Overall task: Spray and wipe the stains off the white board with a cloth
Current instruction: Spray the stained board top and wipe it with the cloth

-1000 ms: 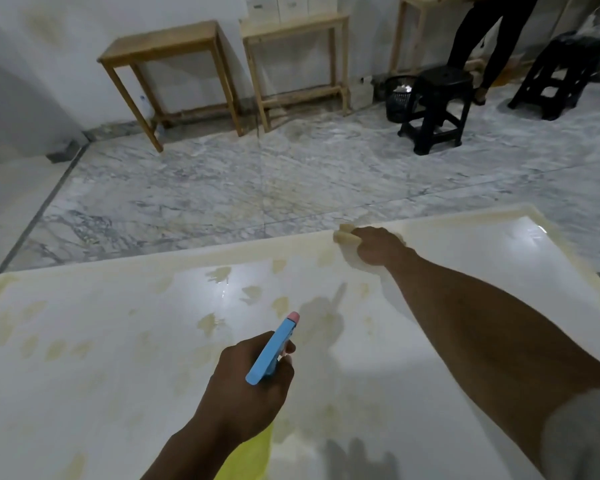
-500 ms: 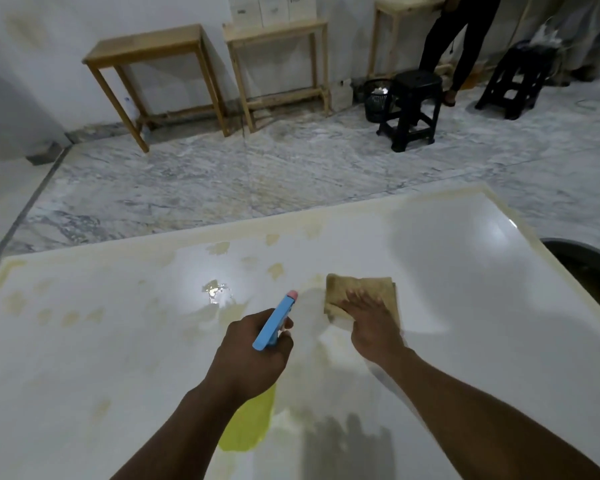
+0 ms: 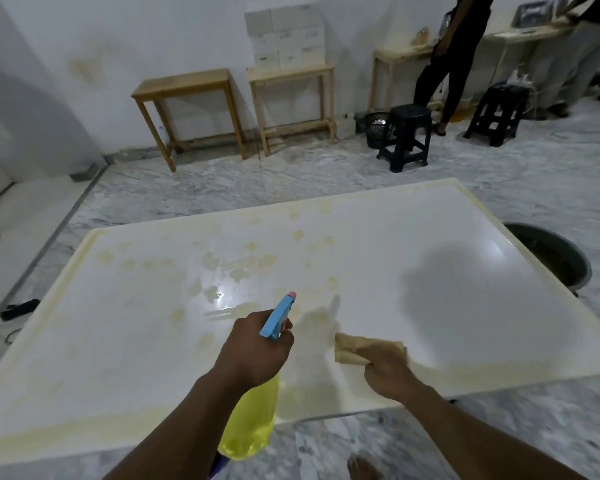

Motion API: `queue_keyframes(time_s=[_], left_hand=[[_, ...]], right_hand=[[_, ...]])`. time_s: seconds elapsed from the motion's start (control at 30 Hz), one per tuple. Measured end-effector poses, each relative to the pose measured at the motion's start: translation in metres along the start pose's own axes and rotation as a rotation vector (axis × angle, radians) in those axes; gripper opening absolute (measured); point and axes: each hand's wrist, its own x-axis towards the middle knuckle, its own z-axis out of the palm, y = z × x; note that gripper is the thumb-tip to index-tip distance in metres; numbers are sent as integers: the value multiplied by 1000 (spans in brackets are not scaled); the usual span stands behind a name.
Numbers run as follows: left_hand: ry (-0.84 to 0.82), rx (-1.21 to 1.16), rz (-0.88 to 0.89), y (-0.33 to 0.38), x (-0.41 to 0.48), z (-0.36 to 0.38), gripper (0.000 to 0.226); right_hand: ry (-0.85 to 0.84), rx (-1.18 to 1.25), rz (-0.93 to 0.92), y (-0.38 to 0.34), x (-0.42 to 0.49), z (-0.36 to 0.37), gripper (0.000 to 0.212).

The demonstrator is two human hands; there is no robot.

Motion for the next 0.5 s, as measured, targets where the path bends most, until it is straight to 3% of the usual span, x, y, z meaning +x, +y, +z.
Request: queue_keyframes(time_s=[0.1, 0.2, 0.33, 0.5], left_hand=[[3, 12, 29, 7, 9, -7, 6], [13, 25, 40, 12, 35, -11, 7], [-1, -9, 23, 9, 94, -13, 5], [20, -46, -31, -16, 188, -14, 13]], right_hand=[[-226, 424, 239, -36, -1, -61, 31], [-394, 697, 374, -54, 20, -112, 31], [-413, 569, 404, -77, 102, -163, 27], [-114, 339, 256, -128, 285, -222, 23]])
